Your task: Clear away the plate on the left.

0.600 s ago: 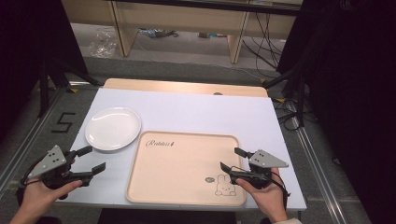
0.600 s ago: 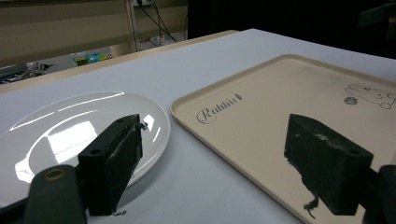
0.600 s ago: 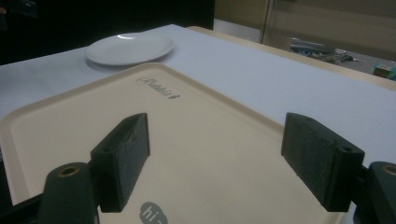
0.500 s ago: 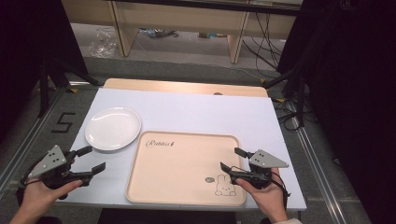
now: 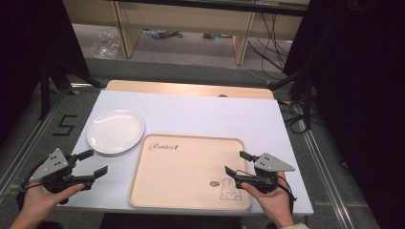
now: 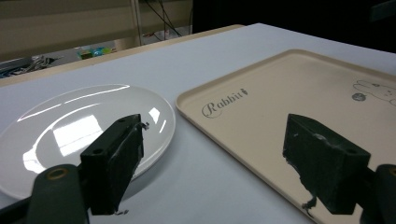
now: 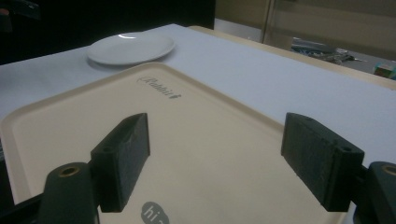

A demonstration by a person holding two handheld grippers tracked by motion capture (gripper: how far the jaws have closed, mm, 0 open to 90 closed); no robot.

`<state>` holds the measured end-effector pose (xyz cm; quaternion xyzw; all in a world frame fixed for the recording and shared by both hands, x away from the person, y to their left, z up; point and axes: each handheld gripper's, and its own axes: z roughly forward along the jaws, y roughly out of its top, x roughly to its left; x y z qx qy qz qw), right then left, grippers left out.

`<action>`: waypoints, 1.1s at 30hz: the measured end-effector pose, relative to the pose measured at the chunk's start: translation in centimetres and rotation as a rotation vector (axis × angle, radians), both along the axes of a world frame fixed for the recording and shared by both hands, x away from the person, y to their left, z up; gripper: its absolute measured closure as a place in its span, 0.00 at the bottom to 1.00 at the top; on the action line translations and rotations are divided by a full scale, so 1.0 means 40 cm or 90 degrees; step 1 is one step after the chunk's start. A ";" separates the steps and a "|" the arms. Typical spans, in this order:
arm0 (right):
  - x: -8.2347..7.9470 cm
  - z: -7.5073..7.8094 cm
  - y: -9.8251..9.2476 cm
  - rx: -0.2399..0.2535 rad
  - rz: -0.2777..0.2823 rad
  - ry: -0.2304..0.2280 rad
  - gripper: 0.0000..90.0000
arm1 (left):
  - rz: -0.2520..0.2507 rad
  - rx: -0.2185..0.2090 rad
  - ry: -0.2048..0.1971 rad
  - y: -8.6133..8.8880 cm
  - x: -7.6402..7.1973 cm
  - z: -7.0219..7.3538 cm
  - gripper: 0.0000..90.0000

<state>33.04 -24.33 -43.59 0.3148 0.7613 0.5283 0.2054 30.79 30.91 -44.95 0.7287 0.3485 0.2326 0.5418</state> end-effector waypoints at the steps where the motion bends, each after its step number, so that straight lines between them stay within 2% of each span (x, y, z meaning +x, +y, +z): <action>1: 0.000 0.000 0.001 -0.001 0.000 0.001 0.27 | 0.007 0.003 0.005 0.002 0.001 -0.001 0.22; 2: 0.000 0.000 0.001 -0.001 -0.001 0.001 0.27 | 0.018 0.003 0.013 0.004 0.003 -0.004 0.23; 3: -0.003 0.001 0.002 0.000 0.002 0.020 0.27 | 0.027 0.011 0.021 0.007 0.004 -0.006 0.23; 6: -0.003 0.001 0.002 0.000 0.001 0.020 0.27 | 0.042 0.012 0.032 0.012 0.007 -0.008 0.23; 7: 0.000 0.000 0.000 0.000 -0.001 0.000 0.27 | 0.055 0.009 0.040 0.015 0.010 -0.010 0.23; 9: 0.000 0.001 -0.003 -0.009 -0.005 -0.003 0.28 | 0.070 0.003 0.056 0.017 0.016 -0.013 0.24; 11: 0.001 0.001 -0.003 -0.009 -0.005 -0.001 0.28 | 0.085 -0.021 0.076 0.021 0.024 -0.017 0.24; 12: 0.001 0.000 -0.002 -0.010 -0.006 -0.002 0.28 | 0.085 -0.021 0.076 0.021 0.024 -0.017 0.25; 13: 0.001 0.000 -0.002 -0.010 -0.006 -0.002 0.28 | 0.114 -0.043 0.098 0.025 0.036 -0.022 0.25; 14: 0.001 0.001 -0.002 -0.012 -0.002 0.002 0.28 | 0.125 -0.049 0.105 0.028 0.043 -0.024 0.25; 17: 0.001 0.000 -0.002 -0.013 -0.005 0.001 0.28 | 0.168 -0.040 0.146 0.034 0.062 -0.032 0.26; 18: 0.001 -0.001 -0.001 -0.008 -0.009 -0.002 0.28 | 0.179 -0.044 0.167 0.039 0.071 -0.037 0.26; 21: 0.002 -0.001 -0.002 -0.009 -0.009 -0.001 0.28 | 0.207 -0.052 0.197 0.051 0.093 -0.045 0.27; 22: 0.002 -0.002 -0.001 -0.008 -0.010 -0.003 0.28 | 0.213 -0.059 0.202 0.055 0.101 -0.047 0.27; 23: 0.005 -0.003 -0.003 -0.012 -0.012 -0.019 0.28 | 0.221 -0.061 0.211 0.059 0.108 -0.048 0.27; 24: 0.002 -0.003 0.000 -0.002 -0.015 -0.006 0.28 | 0.227 -0.061 0.223 0.064 0.114 -0.048 0.28; 26: 0.000 0.001 -0.005 -0.018 -0.015 -0.002 0.28 | 0.230 -0.066 0.233 0.071 0.125 -0.051 0.28; 27: -0.001 0.000 -0.003 -0.011 -0.015 0.004 0.28 | 0.230 -0.068 0.235 0.073 0.129 -0.054 0.28; 32: 0.004 -0.005 0.000 -0.004 -0.003 -0.001 0.28 | 0.231 -0.085 0.264 0.077 0.151 -0.068 0.28; 33: 0.006 -0.005 -0.001 -0.009 -0.007 -0.011 0.28 | 0.233 -0.095 0.262 0.077 0.156 -0.073 0.28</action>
